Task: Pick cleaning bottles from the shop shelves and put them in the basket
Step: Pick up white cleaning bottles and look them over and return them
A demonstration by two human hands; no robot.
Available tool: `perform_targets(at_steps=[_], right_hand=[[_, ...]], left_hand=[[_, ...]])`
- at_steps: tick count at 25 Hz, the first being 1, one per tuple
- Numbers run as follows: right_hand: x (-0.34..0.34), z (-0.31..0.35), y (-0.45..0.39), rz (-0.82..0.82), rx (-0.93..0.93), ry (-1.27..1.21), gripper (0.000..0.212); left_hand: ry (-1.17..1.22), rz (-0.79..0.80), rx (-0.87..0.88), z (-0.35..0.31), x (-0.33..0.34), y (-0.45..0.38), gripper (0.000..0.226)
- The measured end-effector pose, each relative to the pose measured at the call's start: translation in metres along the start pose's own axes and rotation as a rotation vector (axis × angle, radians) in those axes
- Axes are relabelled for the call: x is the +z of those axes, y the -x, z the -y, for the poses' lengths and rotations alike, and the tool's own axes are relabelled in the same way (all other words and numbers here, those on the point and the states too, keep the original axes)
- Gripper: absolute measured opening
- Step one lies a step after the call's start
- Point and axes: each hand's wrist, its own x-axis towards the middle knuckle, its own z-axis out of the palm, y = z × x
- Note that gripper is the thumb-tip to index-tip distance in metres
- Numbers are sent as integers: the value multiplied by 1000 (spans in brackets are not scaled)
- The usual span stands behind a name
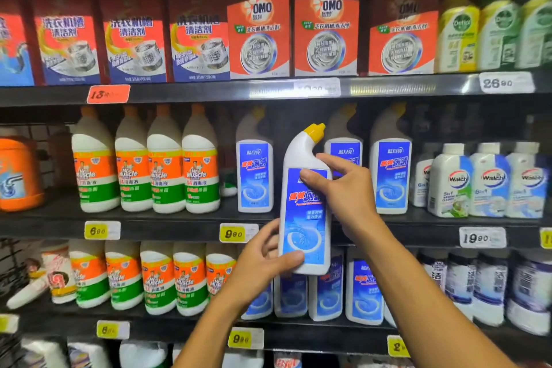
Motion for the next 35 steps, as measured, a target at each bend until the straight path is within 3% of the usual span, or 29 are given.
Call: perform_targets(at_steps=[5, 9, 12, 18, 22, 25, 29, 33, 35], right_hand=[[-12, -18, 39, 65, 17, -123, 40], [-16, -41, 81, 258, 228, -348, 42], [-14, -51, 107, 273, 250, -367, 33], [23, -59, 155, 170, 292, -361, 36], [55, -63, 183, 112, 361, -500, 23], [78, -63, 203, 80, 376, -418, 32], [102, -62, 223, 17, 359, -403, 38], [124, -68, 243, -121, 337, -309, 33], [131, -75, 251, -193, 383, -316, 32]], left_hand=[[57, -127, -22, 24, 17, 42, 63], [113, -184, -66, 38, 24, 71, 81], [155, -173, -85, 49, 23, 93, 76], [232, -125, -150, 57, -14, 134, 75], [302, -106, -173, 55, -45, 157, 64], [326, -66, -180, 53, -63, 175, 52], [343, -52, -214, 47, -83, 197, 56], [234, -130, -167, 35, -90, 220, 52], [14, -229, -107, 31, -80, 231, 45]])
